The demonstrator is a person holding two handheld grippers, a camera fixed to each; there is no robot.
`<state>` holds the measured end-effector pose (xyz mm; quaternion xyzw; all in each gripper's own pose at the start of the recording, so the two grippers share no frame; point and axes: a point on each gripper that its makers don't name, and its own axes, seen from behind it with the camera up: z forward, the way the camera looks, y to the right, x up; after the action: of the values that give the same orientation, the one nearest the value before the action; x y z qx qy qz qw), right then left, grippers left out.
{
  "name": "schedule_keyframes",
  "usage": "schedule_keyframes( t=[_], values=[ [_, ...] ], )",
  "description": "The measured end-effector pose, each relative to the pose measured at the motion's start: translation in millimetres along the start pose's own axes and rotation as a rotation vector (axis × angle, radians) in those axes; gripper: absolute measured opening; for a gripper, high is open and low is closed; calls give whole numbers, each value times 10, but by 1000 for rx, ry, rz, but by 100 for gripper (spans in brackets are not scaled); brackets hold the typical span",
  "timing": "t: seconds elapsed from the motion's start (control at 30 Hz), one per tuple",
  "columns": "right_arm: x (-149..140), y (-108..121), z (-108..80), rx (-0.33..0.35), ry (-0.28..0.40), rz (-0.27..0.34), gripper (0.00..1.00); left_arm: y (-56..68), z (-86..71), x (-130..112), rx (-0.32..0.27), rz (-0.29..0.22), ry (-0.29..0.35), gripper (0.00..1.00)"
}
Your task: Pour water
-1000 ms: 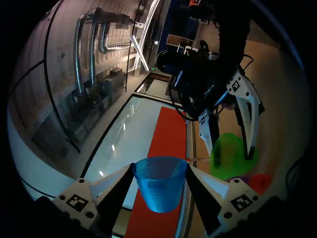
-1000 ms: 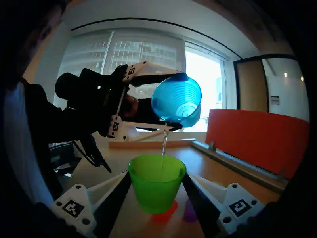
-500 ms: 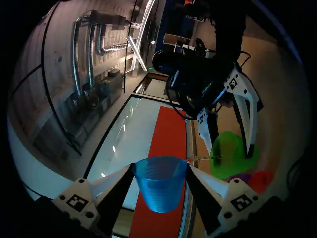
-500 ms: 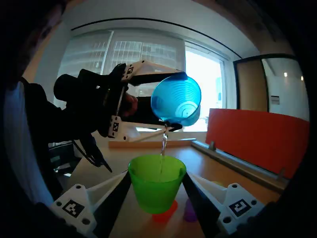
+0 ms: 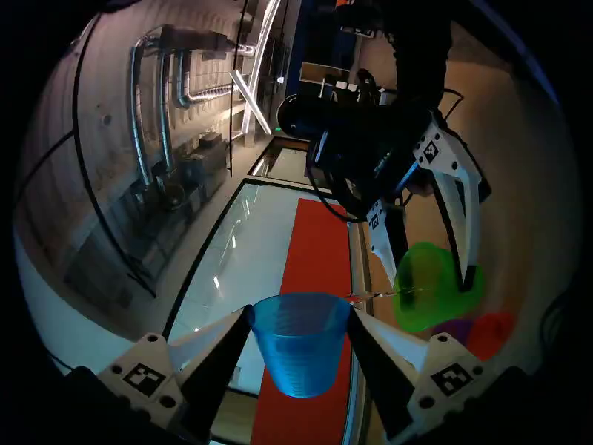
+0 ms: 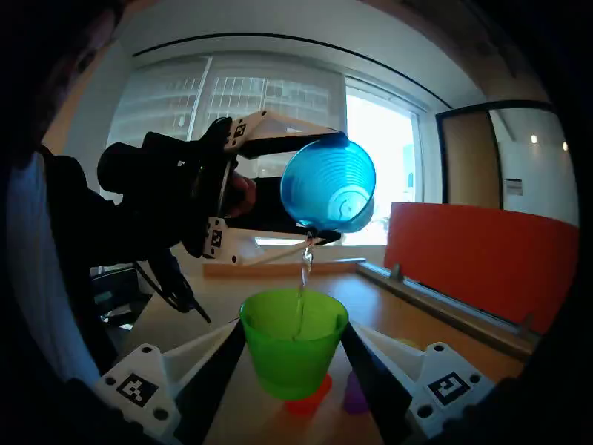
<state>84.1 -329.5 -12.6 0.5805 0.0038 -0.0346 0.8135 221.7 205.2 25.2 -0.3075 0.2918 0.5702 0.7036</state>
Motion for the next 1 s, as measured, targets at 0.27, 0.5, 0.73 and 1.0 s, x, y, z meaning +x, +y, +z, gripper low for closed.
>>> schedule_keyframes(
  t=[0.27, 0.5, 0.73, 1.0],
  values=[
    [2, 3, 2, 0, -1, -1, 91, -8, 12, 7, 0, 30, 0, 89],
    [-1, 0, 8, 1, -3, -3, 91, -4, 8, 26, -1, 53, 1, 89],
    [7, 6, 0, 0, -1, -3, 91, 4, 5, 51, -5, 73, 3, 89],
    [-1, 8, -8, 0, -3, -4, 91, -5, 8, 79, -4, 108, 3, 89]
  ],
)
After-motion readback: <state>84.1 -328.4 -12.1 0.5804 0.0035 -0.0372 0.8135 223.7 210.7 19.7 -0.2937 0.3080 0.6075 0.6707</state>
